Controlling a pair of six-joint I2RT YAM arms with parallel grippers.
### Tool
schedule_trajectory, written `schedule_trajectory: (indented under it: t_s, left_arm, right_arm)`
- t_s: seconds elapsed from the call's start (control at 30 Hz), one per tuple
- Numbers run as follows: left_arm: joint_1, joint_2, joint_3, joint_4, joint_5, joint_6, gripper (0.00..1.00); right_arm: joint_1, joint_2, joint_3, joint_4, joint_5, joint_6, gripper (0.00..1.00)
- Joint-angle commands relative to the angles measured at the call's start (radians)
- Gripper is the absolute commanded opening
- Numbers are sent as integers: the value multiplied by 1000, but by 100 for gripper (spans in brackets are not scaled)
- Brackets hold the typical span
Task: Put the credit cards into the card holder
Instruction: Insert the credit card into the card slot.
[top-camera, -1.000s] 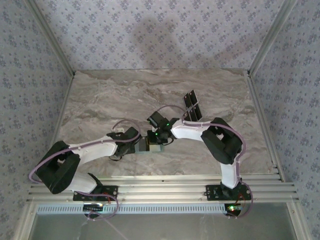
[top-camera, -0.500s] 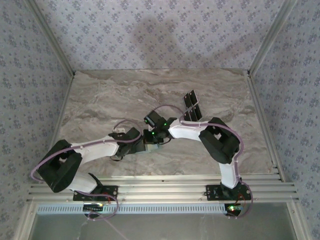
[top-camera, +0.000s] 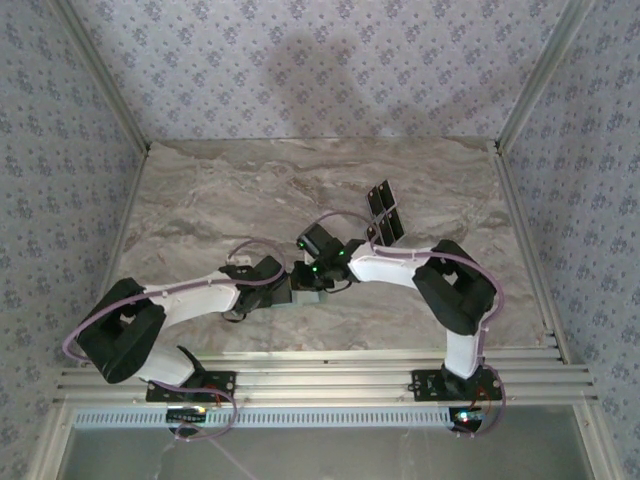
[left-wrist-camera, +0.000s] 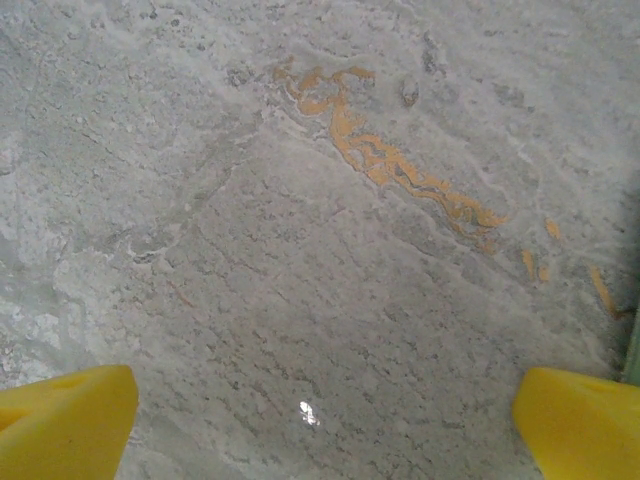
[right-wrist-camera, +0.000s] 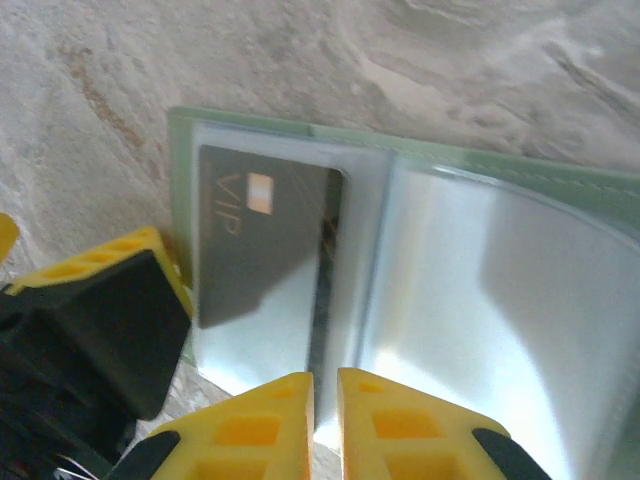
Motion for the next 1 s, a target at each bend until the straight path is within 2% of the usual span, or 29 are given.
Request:
schedule_trajectory:
  t_s: [0.0, 0.17, 0.23, 0.47, 0.57, 0.77, 0.97]
  left_arm:
    - [-11, -8, 15, -4, 37, -11, 100]
    - [-9, -122, 33, -29, 21, 12, 100]
    - [3, -167, 33, -9, 48, 38, 100]
    - [129, -289, -80, 279, 352, 102, 100]
    - [149, -297, -107, 346, 402, 114, 100]
    - [158, -277, -141, 430, 450, 114, 100]
    - [158, -242, -153, 455, 448, 93, 100]
  right_arm:
    - [-14, -45, -41, -1, 24, -2, 17]
    - [-27, -105, -75, -57, 93, -51, 17]
    - [-28, -122, -76, -91, 127, -78, 17]
    - [-37, -113, -101, -84, 150, -103, 16]
    - [-39, -99, -117, -54, 137, -96, 14]
    - [-39, -82, -152, 3, 111, -79, 11]
    - [-31, -100, -148, 14, 96, -80, 9]
